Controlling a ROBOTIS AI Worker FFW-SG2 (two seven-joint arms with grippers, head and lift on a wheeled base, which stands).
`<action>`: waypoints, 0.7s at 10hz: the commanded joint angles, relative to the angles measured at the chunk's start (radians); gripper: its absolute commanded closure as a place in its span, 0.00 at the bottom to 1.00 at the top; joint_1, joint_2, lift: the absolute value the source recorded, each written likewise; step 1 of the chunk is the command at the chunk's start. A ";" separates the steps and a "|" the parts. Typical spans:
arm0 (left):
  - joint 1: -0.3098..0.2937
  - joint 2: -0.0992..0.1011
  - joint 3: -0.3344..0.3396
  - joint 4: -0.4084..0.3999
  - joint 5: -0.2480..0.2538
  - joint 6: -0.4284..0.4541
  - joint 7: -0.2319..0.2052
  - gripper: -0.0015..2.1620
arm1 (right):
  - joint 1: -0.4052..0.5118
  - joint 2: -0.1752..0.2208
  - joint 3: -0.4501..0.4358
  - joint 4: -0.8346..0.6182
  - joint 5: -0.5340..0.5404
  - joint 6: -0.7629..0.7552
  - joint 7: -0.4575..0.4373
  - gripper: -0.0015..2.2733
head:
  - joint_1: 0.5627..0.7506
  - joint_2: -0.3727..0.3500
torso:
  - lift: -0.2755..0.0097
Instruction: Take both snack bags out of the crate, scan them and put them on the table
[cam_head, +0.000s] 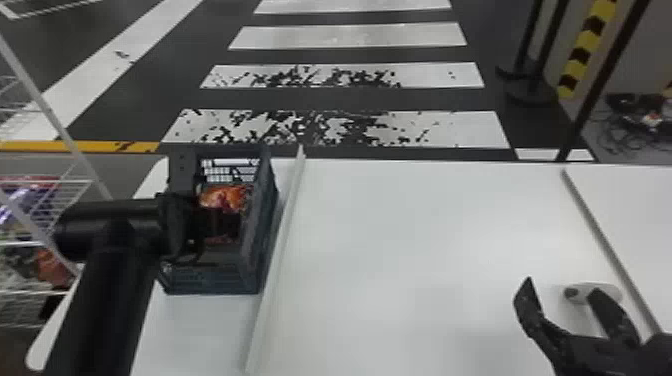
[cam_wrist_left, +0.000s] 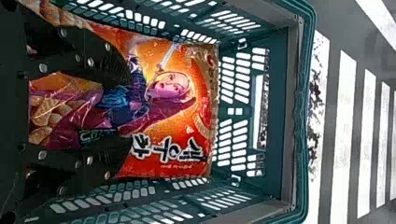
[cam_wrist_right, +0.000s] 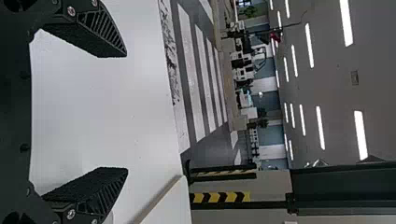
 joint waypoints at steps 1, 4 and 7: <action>-0.001 -0.010 0.000 -0.001 -0.027 0.017 0.019 0.99 | -0.003 0.000 0.000 0.004 -0.001 0.000 0.000 0.06 | 0.70 0.65 | 0.63; 0.022 -0.013 0.006 -0.092 -0.044 0.093 0.025 0.99 | -0.008 0.002 0.000 0.013 0.000 0.012 -0.001 0.06 | 0.70 0.66 | 0.63; 0.054 -0.016 0.012 -0.261 -0.046 0.142 0.054 0.99 | -0.008 0.005 0.000 0.013 0.002 0.015 0.000 0.06 | 0.70 0.67 | 0.63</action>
